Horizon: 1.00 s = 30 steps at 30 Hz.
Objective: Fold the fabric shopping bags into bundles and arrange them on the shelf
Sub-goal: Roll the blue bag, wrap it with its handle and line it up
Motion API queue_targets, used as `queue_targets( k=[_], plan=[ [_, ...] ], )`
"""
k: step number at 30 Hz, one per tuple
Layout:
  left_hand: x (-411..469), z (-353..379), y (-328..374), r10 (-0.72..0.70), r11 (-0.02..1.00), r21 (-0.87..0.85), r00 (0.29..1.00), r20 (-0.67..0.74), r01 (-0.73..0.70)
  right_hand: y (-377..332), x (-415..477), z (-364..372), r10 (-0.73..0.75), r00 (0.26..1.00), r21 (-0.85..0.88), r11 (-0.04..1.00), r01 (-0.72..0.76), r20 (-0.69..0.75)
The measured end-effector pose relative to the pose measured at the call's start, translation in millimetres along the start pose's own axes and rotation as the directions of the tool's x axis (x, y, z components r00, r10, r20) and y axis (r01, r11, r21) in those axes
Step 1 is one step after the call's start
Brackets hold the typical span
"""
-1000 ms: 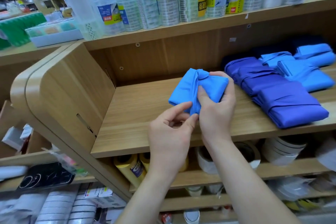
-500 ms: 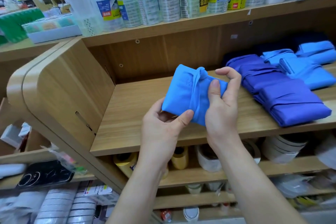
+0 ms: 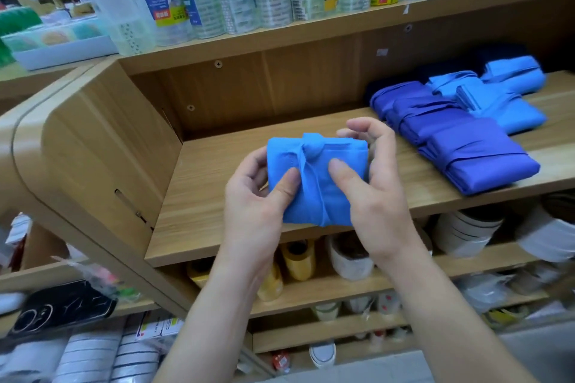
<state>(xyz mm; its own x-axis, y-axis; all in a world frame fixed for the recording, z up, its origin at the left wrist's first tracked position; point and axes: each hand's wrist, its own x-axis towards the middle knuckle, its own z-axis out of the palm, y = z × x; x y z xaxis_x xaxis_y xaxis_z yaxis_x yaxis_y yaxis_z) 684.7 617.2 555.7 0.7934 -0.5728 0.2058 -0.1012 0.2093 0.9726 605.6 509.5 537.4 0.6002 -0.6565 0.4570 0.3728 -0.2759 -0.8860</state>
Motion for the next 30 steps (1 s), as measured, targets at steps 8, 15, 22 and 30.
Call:
queue_targets(
  k=[8, 15, 22, 30],
  plan=[
    [-16.0, 9.6, -17.9, 0.754, 0.444, 0.395, 0.574, 0.320, -0.804, -24.9, -29.5, -47.2, 0.483, 0.871, 0.277, 0.828, -0.488, 0.092],
    [-41.6, 57.9, -36.0, 0.642, 0.432, 0.140, 0.413, 0.647, -0.891, -25.8, -56.6, -93.1, 0.297, 0.908, 0.068, 0.955, -0.290, -0.296],
    [-26.7, 108.3, -25.4, 0.244, 0.792, 0.326, 0.756, 0.608, -0.517, -33.2, -73.5, -153.5, 0.242, 0.953, -0.058, 0.965, -0.256, -0.180],
    [-36.8, 188.5, -24.2, 0.234, 0.785, 0.363, 0.783, 0.576, -0.502, -39.3, -75.2, -247.5, 0.249, 0.968, -0.302, 0.921, -0.246, -0.030]
  ],
)
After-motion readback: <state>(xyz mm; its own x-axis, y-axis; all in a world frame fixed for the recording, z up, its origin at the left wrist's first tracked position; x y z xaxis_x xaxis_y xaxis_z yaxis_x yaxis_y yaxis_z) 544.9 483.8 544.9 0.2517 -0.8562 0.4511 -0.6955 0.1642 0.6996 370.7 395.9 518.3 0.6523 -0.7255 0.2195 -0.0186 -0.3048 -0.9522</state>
